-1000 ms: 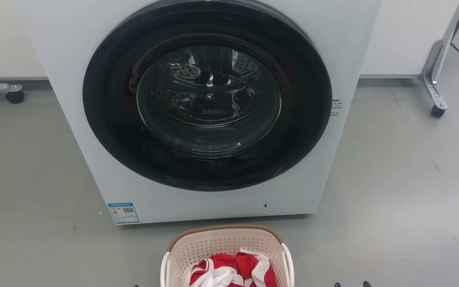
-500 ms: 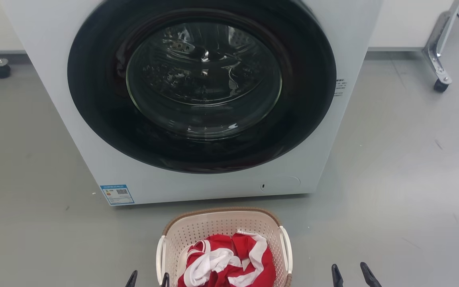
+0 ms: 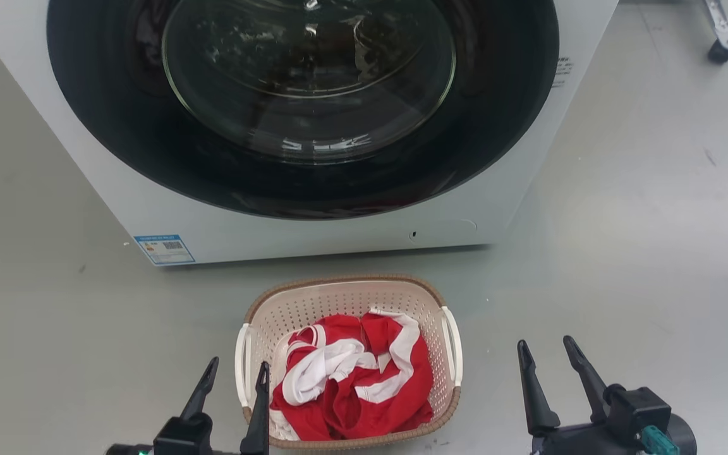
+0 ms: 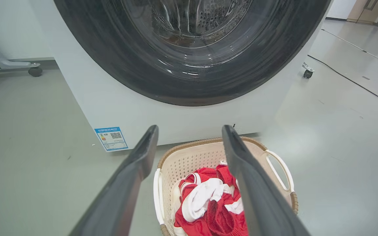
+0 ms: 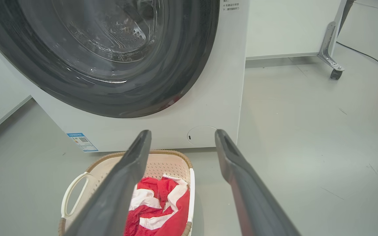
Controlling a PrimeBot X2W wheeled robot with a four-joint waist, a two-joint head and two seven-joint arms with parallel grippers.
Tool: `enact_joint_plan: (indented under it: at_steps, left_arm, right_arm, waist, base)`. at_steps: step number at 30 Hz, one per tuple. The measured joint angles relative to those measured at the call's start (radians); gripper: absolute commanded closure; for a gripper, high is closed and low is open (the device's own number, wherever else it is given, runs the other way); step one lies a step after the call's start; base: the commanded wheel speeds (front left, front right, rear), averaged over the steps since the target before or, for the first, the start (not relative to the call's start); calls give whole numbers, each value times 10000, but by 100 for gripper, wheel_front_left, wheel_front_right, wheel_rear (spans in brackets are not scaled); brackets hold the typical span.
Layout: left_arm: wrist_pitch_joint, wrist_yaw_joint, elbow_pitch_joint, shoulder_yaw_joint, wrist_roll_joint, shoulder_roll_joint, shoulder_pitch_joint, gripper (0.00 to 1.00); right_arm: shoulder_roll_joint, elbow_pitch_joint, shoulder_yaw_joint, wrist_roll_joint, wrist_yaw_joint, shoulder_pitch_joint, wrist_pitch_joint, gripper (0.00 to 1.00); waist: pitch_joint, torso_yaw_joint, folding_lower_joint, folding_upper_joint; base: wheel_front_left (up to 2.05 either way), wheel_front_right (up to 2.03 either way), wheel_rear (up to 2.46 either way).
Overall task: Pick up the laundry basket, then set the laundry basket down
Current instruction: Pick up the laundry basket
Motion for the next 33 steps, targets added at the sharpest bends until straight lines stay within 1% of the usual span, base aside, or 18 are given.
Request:
enact_joint_plan:
  at_steps: [9, 20, 21, 23, 33]
  left_arm:
    - [0, -4, 803, 219, -105, -125, -1383, 0]
    - [0, 6, 1793, 464, -224, -209, -3004, 0]
    - [0, 6, 1793, 464, -224, -209, -3004, 0]
    - [0, 6, 2119, 527, -276, -242, -3391, 0]
    - [0, 8, 3241, 596, -564, -324, -4465, 0]
  right_arm:
    - [-2, 738, -27, -54, 169, -1465, -2, 0]
    - [-8, 1797, -198, -52, 186, -3407, -44, 0]
    - [-8, 1797, -198, -52, 186, -3407, -44, 0]
    - [-8, 2130, -198, -52, 259, -3862, -48, 0]
    - [-10, 3367, -88, -52, 318, -5104, -73, 0]
  waist:
    - [1263, 20, 1, 0]
    - [2876, 81, 1, 1]
    - [2876, 81, 1, 1]
    - [3296, 106, 1, 1]
    - [4456, 206, 0, 2]
  base:
    - [0, 0, 0]
    - [0, 0, 0]
    - [0, 0, 0]
    - [0, 0, 0]
    - [0, 0, 0]
